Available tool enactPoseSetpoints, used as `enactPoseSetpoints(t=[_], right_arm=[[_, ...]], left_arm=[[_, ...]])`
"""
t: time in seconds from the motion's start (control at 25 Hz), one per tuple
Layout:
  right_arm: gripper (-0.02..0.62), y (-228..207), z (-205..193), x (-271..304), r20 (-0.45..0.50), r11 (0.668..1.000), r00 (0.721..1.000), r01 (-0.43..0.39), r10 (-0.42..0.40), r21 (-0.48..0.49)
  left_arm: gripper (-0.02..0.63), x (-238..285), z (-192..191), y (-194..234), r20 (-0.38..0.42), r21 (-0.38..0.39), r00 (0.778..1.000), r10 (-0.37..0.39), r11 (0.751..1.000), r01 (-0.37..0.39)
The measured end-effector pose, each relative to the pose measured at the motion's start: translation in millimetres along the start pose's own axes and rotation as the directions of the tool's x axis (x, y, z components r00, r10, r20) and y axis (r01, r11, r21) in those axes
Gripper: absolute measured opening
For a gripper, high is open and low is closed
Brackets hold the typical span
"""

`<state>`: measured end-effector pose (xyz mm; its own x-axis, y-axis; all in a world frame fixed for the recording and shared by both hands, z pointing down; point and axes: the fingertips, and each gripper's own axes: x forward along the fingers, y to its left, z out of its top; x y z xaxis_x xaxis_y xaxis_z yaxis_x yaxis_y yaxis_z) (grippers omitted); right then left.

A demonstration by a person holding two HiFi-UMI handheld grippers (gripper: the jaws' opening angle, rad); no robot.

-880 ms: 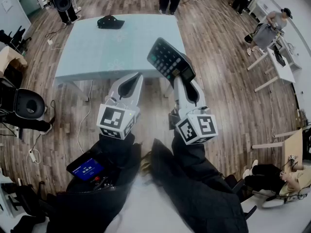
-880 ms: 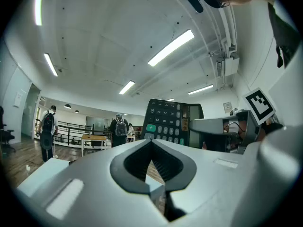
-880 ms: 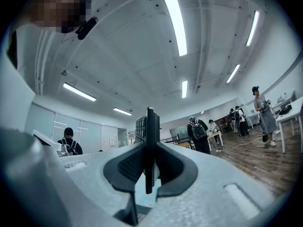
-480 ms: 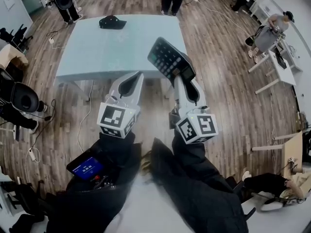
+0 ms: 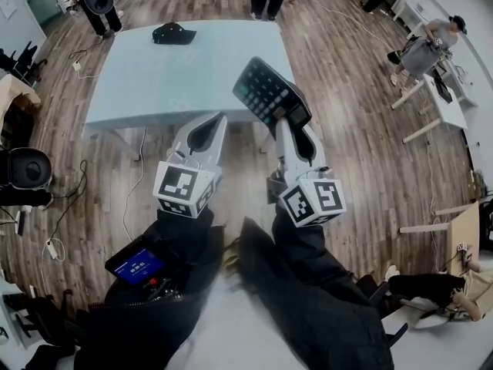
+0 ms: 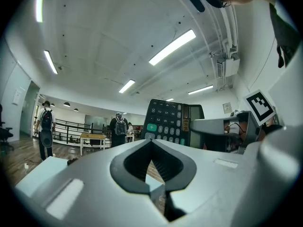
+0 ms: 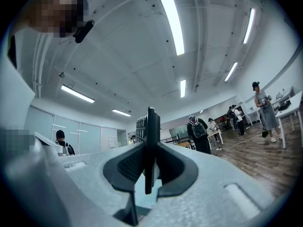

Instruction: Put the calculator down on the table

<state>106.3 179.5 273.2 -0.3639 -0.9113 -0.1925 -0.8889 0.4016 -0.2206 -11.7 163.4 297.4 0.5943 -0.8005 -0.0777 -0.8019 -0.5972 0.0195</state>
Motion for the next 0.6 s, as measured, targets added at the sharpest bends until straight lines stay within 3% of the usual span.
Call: enactPoseSetpoints(t=[0.6], right_arm=[[0.054,12,-27,31,-0.045,0.999,0.998,0.053,-0.052,0.011]], left_arm=[[0.000,3,-15,43,-0.044,-0.027,0.998,-0.037,0.999,0.036]])
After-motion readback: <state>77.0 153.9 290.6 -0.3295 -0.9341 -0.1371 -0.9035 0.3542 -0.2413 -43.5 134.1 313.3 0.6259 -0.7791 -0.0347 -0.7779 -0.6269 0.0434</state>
